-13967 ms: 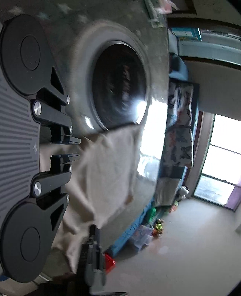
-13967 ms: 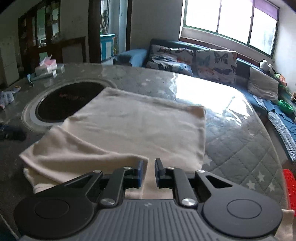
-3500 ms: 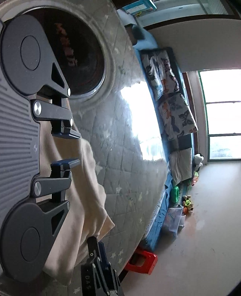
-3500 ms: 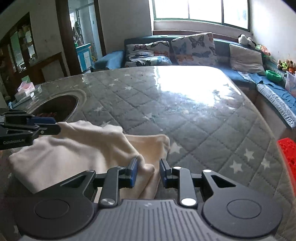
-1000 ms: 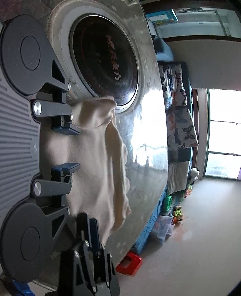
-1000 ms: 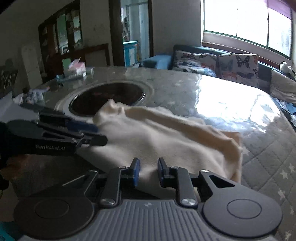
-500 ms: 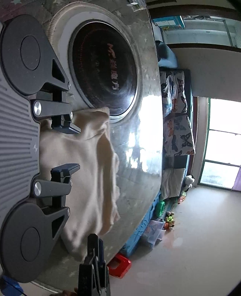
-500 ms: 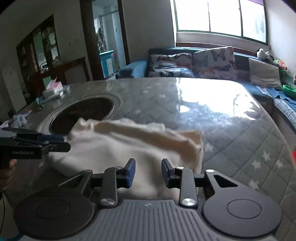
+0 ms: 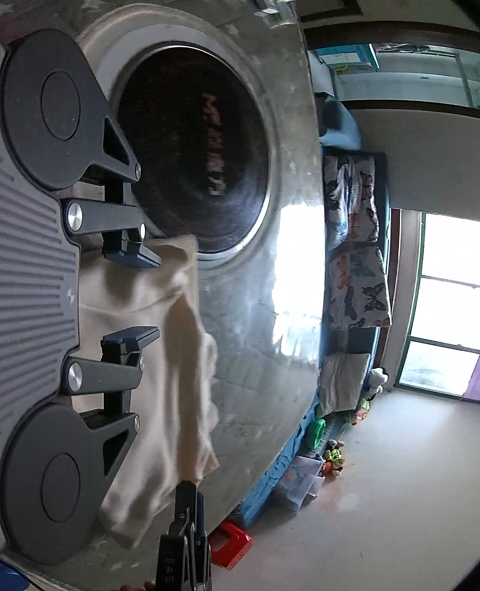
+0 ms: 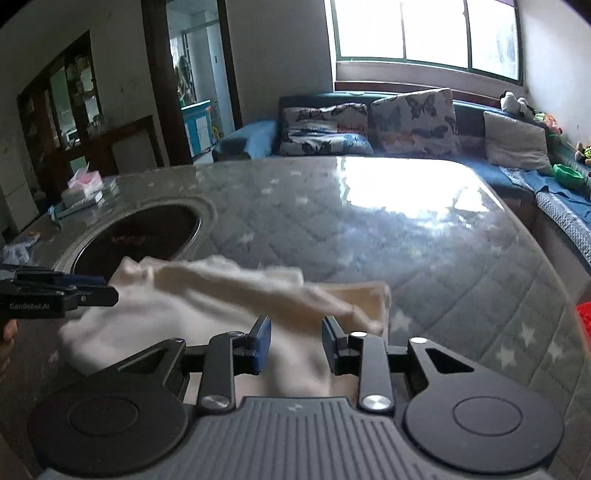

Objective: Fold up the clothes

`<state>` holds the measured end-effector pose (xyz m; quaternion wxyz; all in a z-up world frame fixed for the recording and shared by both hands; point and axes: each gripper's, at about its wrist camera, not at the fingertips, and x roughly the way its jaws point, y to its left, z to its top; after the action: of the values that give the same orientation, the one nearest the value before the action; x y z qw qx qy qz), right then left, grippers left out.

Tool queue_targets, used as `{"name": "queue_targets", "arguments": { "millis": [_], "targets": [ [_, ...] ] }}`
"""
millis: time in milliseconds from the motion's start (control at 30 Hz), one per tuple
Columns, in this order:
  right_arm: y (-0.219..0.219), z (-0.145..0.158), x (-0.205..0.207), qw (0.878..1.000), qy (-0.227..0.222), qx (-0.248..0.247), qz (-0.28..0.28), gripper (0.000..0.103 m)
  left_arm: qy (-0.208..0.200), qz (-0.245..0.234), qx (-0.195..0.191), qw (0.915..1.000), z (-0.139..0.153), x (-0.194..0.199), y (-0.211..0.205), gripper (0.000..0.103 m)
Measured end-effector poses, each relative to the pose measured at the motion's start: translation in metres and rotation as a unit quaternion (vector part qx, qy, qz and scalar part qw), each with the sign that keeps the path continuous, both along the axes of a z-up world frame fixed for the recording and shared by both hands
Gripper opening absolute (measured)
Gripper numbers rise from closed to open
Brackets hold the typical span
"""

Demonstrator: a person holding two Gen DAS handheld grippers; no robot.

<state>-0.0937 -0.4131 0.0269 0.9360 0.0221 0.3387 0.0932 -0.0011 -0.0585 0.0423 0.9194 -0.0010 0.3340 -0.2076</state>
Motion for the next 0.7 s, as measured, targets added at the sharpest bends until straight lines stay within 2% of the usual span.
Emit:
{"name": "queue_targets", "arguments": {
  "millis": [167, 300, 433, 567, 633, 700],
  "targets": [
    [0.0, 0.004, 0.022, 1.0, -0.004, 0.0, -0.01, 0.03, 0.005, 0.022, 0.023, 0.9995, -0.007, 0.017, -0.002, 0.036],
    [-0.001, -0.008, 0.037, 1.0, 0.016, -0.004, -0.02, 0.03, 0.015, 0.04, 0.043, 0.9982, -0.017, 0.031, -0.002, 0.037],
    [0.0, -0.019, 0.044, 0.999, 0.032, -0.019, -0.024, 0.029, 0.02, 0.048, 0.033, 0.9981, -0.017, 0.032, 0.005, 0.04],
    [0.006, -0.01, 0.036, 0.999, 0.016, -0.034, -0.015, 0.03, 0.021, 0.054, 0.021, 0.9981, -0.007, 0.028, 0.011, 0.039],
    [0.009, -0.004, 0.03, 0.999, 0.005, -0.041, -0.011, 0.032, 0.02, 0.058, 0.017, 0.998, -0.001, 0.025, 0.012, 0.043],
    [0.011, 0.001, 0.023, 0.999, -0.004, -0.044, -0.011, 0.042, 0.019, 0.062, 0.017, 0.9977, 0.003, 0.02, 0.013, 0.053]
  ]
}}
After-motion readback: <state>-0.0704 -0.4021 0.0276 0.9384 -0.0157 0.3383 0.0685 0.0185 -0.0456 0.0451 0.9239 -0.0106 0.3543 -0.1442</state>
